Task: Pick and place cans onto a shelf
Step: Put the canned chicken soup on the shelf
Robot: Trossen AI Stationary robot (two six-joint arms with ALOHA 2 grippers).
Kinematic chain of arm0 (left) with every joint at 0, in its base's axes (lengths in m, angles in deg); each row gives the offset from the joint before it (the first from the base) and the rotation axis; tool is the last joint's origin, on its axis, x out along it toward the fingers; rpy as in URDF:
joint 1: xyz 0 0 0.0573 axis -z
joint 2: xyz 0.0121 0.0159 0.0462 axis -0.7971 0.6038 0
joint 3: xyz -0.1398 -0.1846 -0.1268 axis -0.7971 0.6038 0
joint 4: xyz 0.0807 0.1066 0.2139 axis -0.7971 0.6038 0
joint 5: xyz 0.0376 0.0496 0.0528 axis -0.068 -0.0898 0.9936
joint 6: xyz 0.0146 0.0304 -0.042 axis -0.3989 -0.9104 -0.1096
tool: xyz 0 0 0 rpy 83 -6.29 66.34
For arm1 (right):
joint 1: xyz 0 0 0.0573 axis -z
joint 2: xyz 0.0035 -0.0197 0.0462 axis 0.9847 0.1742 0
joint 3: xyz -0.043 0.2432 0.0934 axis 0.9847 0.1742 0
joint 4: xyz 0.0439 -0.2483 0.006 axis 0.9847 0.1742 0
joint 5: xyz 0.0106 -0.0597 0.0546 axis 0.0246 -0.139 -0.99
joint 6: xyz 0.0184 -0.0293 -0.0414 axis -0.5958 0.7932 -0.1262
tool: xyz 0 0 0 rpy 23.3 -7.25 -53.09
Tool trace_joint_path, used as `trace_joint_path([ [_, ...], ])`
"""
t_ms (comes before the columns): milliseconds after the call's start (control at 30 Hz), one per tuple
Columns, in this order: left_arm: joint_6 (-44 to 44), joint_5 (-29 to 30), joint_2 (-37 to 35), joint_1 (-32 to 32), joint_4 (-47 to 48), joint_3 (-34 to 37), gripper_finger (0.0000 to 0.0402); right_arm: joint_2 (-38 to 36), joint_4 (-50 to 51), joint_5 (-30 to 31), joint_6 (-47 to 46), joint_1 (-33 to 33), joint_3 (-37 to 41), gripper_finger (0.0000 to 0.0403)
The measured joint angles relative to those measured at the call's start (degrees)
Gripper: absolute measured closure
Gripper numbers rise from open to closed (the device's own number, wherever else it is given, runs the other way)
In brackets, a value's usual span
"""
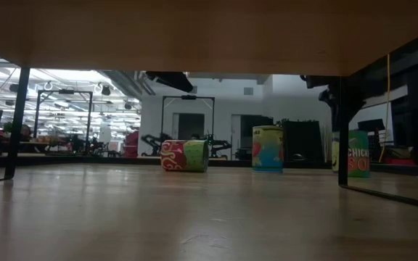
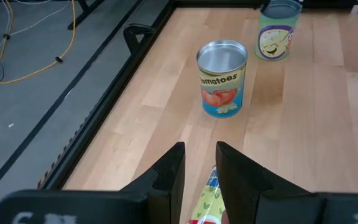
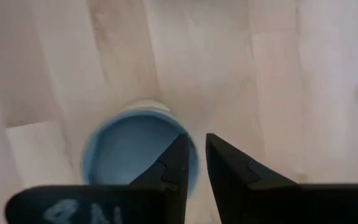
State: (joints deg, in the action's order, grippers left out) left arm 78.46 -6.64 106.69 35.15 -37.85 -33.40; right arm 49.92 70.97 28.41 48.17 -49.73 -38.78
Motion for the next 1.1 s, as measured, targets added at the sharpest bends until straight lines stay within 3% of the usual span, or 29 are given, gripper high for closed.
trace_joint_path([
  [867,0.0,0.0,0.0,0.0,0.0,0.0,0.0318,-0.2,-1.5,0.5,0.0,0.0,3.1,0.0343],
  [1100,0.0,0.0,0.0,0.0,0.0,0.0,0.0318,0.0,-2.4,0.2,-0.1,0.0,2.6,0.0383],
])
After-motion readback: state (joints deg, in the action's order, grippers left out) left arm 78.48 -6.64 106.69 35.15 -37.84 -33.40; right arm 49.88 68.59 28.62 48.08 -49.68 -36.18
